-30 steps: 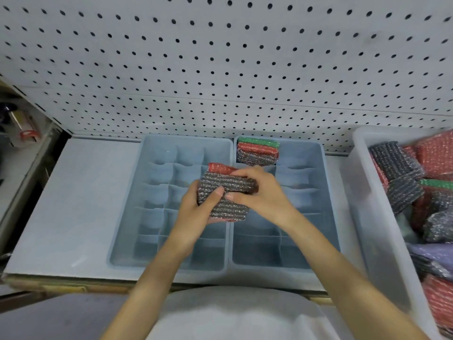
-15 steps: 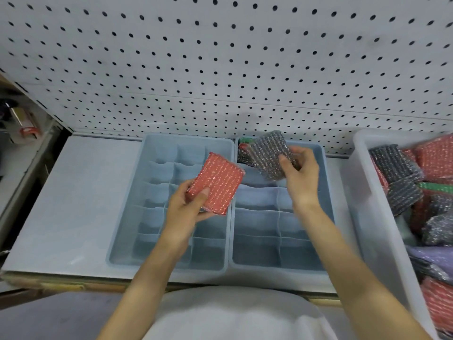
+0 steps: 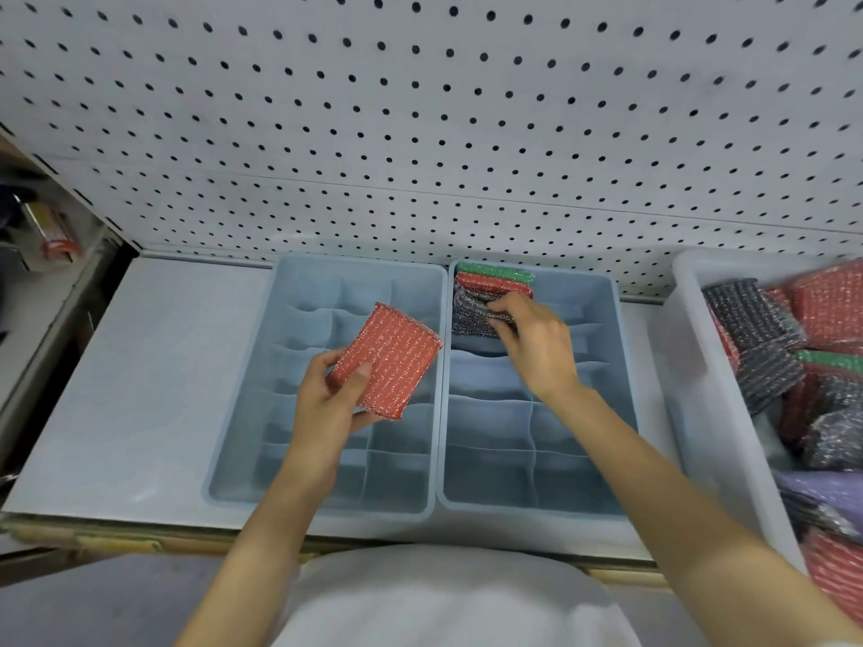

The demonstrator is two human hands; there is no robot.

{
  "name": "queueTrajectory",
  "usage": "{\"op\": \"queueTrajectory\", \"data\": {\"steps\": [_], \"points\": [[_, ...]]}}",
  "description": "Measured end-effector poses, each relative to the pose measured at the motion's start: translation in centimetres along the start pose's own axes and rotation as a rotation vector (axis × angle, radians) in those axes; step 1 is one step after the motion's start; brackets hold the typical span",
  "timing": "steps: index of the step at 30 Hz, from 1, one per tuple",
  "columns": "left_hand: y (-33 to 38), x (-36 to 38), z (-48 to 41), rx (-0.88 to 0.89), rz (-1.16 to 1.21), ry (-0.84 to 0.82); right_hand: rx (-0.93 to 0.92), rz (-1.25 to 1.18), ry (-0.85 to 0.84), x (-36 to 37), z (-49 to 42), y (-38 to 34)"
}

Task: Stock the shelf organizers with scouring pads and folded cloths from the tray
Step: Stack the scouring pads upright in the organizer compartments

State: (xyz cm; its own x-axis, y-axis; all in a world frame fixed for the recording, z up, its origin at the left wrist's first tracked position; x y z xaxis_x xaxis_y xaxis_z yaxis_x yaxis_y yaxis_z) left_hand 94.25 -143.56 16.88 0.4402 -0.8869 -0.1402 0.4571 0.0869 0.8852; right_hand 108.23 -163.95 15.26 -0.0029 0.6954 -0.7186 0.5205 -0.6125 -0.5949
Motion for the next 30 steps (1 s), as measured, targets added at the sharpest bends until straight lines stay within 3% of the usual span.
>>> {"op": "queueTrajectory", "data": {"steps": [5,8,13,19,22,25,27,30], "points": [[-0.2,0.0,0.0,-0.003,-0.022,-0.015,-0.098,0.101,0.005,0.1,0.2,0.8],[-0.1,0.1,0.0,0.000,-0.035,-0.017,-0.046,0.114,0.032,0.0,0.3,1.1],[-0.1,0.4,-0.1,-0.002,-0.036,-0.039,0.050,-0.006,-0.030,-0.1,0.7,1.5],[0.6,1.5,-0.1,0.077,-0.065,-0.126,0.341,-0.388,0.055,-3.5,0.1,-0.5],[1.4,3.0,-0.1,0.150,-0.107,-0.238,0.231,-0.511,-0.272,-3.7,-0.4,-4.3],[1.9,4.3,-0.2,0.231,-0.172,-0.293,0.115,-0.394,-0.565,-2.9,-0.2,-5.9],[1.8,4.6,-0.4,0.272,-0.222,-0.244,0.116,-0.333,-0.505,-3.2,-0.5,-5.2],[1.1,4.3,-0.8,0.303,-0.366,-0.131,0.261,-0.307,-0.254,-4.5,-0.4,-2.6]]}}
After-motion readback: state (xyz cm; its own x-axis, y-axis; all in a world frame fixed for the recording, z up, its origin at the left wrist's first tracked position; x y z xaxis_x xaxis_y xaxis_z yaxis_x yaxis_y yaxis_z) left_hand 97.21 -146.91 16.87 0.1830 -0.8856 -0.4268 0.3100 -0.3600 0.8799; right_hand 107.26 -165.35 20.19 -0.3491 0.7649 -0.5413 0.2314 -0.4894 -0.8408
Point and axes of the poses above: each hand's wrist, its own z-axis away from the middle knuckle, its own x-axis out of the palm, y = z × x, the point moved 4 cm from there along -z, towards the middle knuckle, and after that the axes turned 11 degrees about -z, right-handed, at the moved point
